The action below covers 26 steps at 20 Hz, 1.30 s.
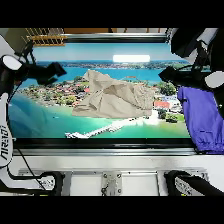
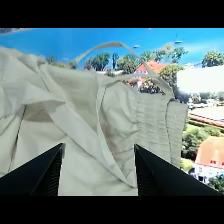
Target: Fold the clothes and pants, and hang the long-sleeved shirts on hangers.
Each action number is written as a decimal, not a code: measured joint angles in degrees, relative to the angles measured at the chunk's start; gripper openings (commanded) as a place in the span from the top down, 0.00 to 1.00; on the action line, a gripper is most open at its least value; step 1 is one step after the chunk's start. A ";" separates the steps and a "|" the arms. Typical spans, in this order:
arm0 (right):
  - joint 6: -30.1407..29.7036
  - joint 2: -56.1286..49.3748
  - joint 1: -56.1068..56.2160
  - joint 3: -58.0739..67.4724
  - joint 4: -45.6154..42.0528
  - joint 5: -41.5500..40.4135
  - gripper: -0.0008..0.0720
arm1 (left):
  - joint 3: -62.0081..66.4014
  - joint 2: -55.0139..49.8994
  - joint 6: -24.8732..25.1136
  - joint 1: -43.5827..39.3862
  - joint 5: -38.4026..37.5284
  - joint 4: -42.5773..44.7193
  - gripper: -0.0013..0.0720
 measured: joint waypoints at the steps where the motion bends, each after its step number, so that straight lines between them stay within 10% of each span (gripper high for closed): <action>1: -1.03 0.48 0.09 0.00 -0.02 1.84 0.36 | -5.20 1.53 0.09 1.16 -0.17 1.01 0.07; 8: -3.61 1.62 1.86 -0.04 0.39 8.31 0.36 | -32.28 4.22 3.43 4.37 8.17 -4.37 0.07; 21: -4.00 1.70 2.32 -0.04 0.59 9.22 0.36 | -32.15 -0.87 6.56 -3.10 16.02 -11.10 0.07; 26: -4.00 1.70 2.29 -0.04 0.59 9.25 0.36 | -32.06 -1.09 6.43 -4.85 17.40 -10.69 0.97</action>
